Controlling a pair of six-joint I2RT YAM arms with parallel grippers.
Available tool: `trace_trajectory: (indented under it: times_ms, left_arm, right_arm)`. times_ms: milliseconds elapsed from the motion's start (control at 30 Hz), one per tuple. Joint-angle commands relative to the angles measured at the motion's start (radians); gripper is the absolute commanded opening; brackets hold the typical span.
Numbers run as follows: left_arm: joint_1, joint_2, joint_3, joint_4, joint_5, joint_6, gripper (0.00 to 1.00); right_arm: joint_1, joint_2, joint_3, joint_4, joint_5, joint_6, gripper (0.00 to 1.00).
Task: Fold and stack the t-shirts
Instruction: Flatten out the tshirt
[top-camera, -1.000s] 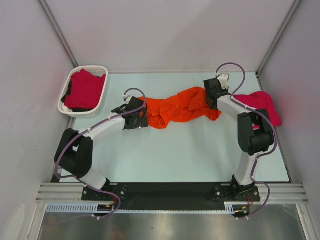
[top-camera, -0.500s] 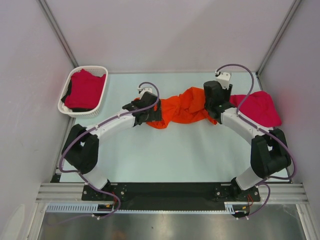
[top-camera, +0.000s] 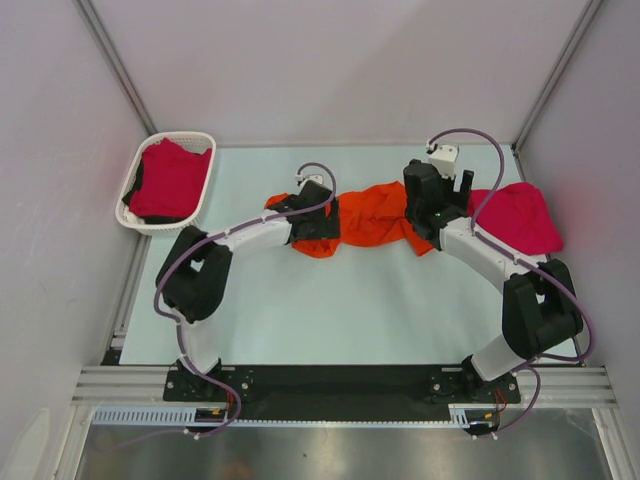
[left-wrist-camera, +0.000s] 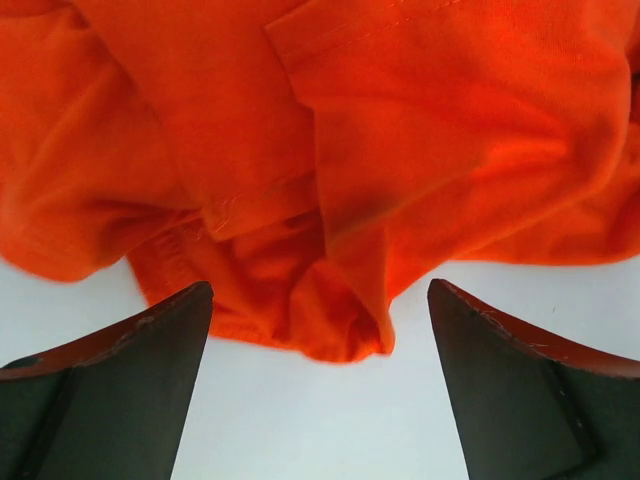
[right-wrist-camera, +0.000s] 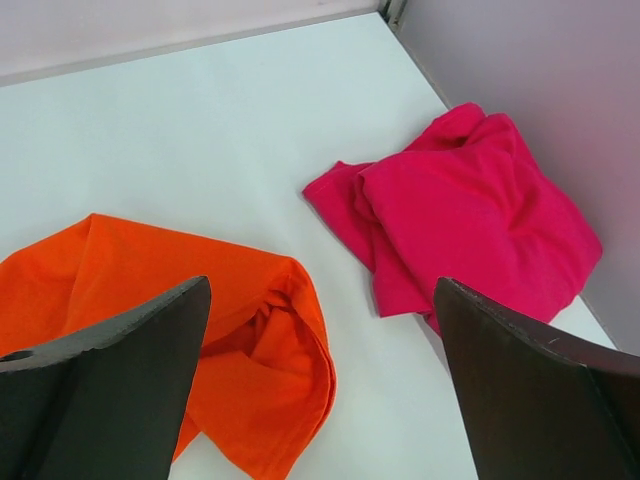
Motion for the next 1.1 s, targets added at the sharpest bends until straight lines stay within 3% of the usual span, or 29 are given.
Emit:
trace_trajectory:
  times_ms: [0,100,200,300,333,433,633,800,1067]
  left_arm:
    - [0.000,0.056,0.078,0.079,0.040,0.006,0.92]
    - [-0.003,0.074,0.083,0.122,0.062,0.003,0.88]
    - [-0.005,0.106,0.121,0.125,0.094,0.012,0.70]
    - [-0.005,0.137,0.155,0.113,0.106,0.012,0.26]
    - [-0.005,0.137,0.157,0.113,0.109,0.012,0.00]
    - [-0.006,0.109,0.140,0.102,0.117,0.007,0.00]
    - [-0.009,-0.105,0.009,0.052,0.097,0.052,0.00]
    - [-0.012,-0.275,-0.014,-0.195,0.025,0.069,0.00]
    - [-0.020,-0.380,-0.138,-0.342,0.057,0.043,0.00]
  right_arm:
    - [0.010,-0.020,-0.007,0.029,-0.003,0.001,1.00]
    - [0.015,-0.023,-0.014,0.031,-0.011,0.001,1.00]
    - [0.015,-0.021,-0.017,0.037,-0.022,-0.004,1.00]
    - [0.015,-0.023,-0.015,0.034,-0.028,-0.010,1.00]
    - [0.014,-0.023,-0.015,0.034,-0.029,-0.010,1.00]
    - [0.015,-0.023,-0.015,0.031,-0.048,-0.014,1.00]
    - [0.015,-0.017,-0.014,0.026,-0.072,-0.008,0.99]
    - [0.014,0.003,0.009,0.000,-0.150,-0.008,0.99]
    - [-0.034,0.144,0.161,-0.243,-0.525,0.041,0.98]
